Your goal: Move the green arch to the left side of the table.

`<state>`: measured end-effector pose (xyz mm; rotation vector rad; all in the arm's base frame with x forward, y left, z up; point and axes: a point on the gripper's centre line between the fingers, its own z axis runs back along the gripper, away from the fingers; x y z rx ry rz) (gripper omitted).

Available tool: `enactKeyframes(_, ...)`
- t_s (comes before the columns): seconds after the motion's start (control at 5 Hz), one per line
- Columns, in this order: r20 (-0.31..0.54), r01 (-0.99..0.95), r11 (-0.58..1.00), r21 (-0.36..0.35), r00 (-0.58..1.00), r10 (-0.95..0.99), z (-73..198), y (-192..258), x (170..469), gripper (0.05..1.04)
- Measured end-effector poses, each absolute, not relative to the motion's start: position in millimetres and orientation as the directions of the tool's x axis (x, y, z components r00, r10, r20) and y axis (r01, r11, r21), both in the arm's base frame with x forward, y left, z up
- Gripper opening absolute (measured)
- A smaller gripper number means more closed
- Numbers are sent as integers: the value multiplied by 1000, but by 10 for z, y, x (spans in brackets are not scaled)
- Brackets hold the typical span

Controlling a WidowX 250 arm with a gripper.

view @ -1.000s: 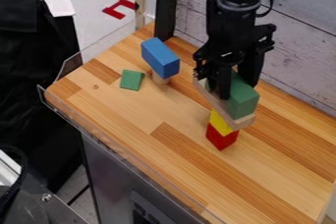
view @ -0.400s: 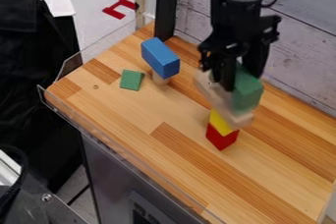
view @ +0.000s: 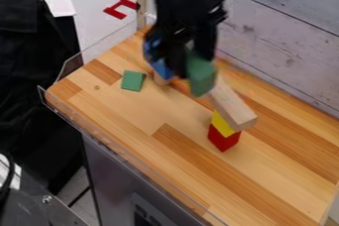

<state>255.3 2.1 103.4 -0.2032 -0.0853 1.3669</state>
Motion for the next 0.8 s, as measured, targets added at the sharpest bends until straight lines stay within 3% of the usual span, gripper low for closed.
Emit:
enactKeyframes(0.4,-105,-983,125,-132,139,985,796,142,2225,554)
enactKeyframes(0.8,-177,-993,68,-93,84,981,436,183,2284,555)
